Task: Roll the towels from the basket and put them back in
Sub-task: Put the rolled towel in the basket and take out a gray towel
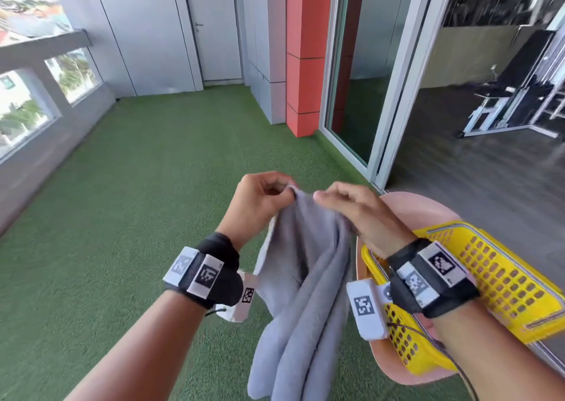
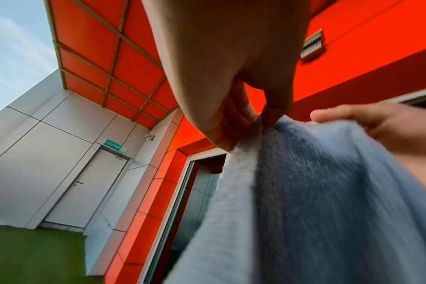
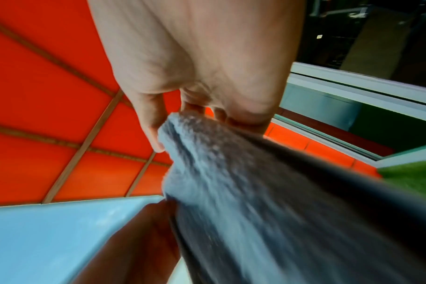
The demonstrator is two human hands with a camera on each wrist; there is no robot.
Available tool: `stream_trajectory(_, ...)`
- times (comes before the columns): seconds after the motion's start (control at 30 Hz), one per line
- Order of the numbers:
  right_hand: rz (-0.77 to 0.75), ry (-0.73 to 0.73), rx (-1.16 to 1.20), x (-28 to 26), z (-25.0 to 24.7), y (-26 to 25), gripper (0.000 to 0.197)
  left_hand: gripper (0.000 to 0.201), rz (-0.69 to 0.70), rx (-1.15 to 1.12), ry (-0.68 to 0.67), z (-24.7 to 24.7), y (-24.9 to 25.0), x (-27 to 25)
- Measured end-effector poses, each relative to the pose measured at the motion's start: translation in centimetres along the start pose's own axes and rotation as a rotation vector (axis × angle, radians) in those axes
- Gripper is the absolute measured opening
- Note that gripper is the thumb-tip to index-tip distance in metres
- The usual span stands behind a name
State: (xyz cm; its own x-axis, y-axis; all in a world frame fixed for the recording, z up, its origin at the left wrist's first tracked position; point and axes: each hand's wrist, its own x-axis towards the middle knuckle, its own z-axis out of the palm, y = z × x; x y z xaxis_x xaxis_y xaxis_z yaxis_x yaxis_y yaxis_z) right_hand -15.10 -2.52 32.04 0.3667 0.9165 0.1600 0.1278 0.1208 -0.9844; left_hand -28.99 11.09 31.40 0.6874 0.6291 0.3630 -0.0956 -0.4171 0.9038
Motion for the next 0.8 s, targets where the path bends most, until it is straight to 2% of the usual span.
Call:
stream_trajectory(0.07, 0.023, -0.128, -0.08, 0.0, 1.2, 0.9, 0.03, 0.007, 0.045, 0.012, -0.015, 0.3, 1.0, 0.7)
stream_trajectory(0.1, 0.011, -0.133, -0.084, 0.1, 1.4, 0.9, 0.03, 0.005, 0.054, 0.046, -0.056, 0.3, 1.0, 0.9)
stream_trajectory(0.13, -0.009, -0.09, -0.063, 0.3, 1.1, 0.7, 0.027, 0.005, 0.048, 0.103, -0.104, 0.1, 0.6, 0.9)
stream_trajectory(0.2, -0.034, 0.11, 0.059, 0.9, -0.8, -0.1, 0.018, 0.009, 0.007, 0.235, -0.187, -0.7, -0.5, 0.5)
stream_trajectory(0.27, -0.049, 0.288, 0.195, 0.9, -2.8, -0.8, 0.013, 0.008, -0.023, 0.265, -0.194, -1.6, -1.1, -0.1)
stream_trajectory(0.3, -0.056, 0.3, 0.216, 0.8, -3.1, -0.7, 0.012, 0.008, -0.025, 0.234, -0.169, -1.8, -0.9, -0.1)
stream_trajectory(0.37, -0.037, 0.168, 0.086, 0.4, -2.1, 0.2, 0.01, 0.009, -0.014, 0.14, -0.114, -1.6, 0.1, 0.3)
stream_trajectory(0.43, 0.0, -0.047, -0.071, -0.1, 0.2, 1.5, 0.025, 0.008, 0.018, 0.099, -0.092, -0.8, 1.5, 1.0)
stream_trajectory(0.47, 0.007, -0.087, -0.116, -0.2, 0.8, 2.0, 0.034, 0.006, 0.036, 0.115, -0.109, -0.4, 1.9, 1.3)
stream_trajectory(0.53, -0.003, -0.023, -0.053, -0.2, 0.7, 1.7, 0.046, 0.004, 0.045, 0.179, -0.171, 0.0, 1.9, 1.4)
stream_trajectory(0.6, 0.003, 0.108, 0.101, -0.2, -1.0, 0.5, 0.032, 0.005, 0.012, 0.223, -0.171, -0.6, 1.3, 0.9)
stream_trajectory(0.67, -0.004, 0.195, 0.153, -0.2, -3.0, -0.2, 0.02, 0.006, -0.025, 0.19, -0.131, -1.4, 1.0, 0.6)
stream_trajectory(0.73, -0.016, 0.171, 0.129, -0.6, -3.2, -0.2, 0.014, 0.007, -0.029, 0.115, -0.09, -1.6, 1.5, 0.4)
stream_trajectory(0.8, 0.01, 0.014, 0.007, -0.7, -1.5, 0.3, 0.012, 0.007, -0.008, 0.061, -0.067, -1.1, 2.5, 0.9)
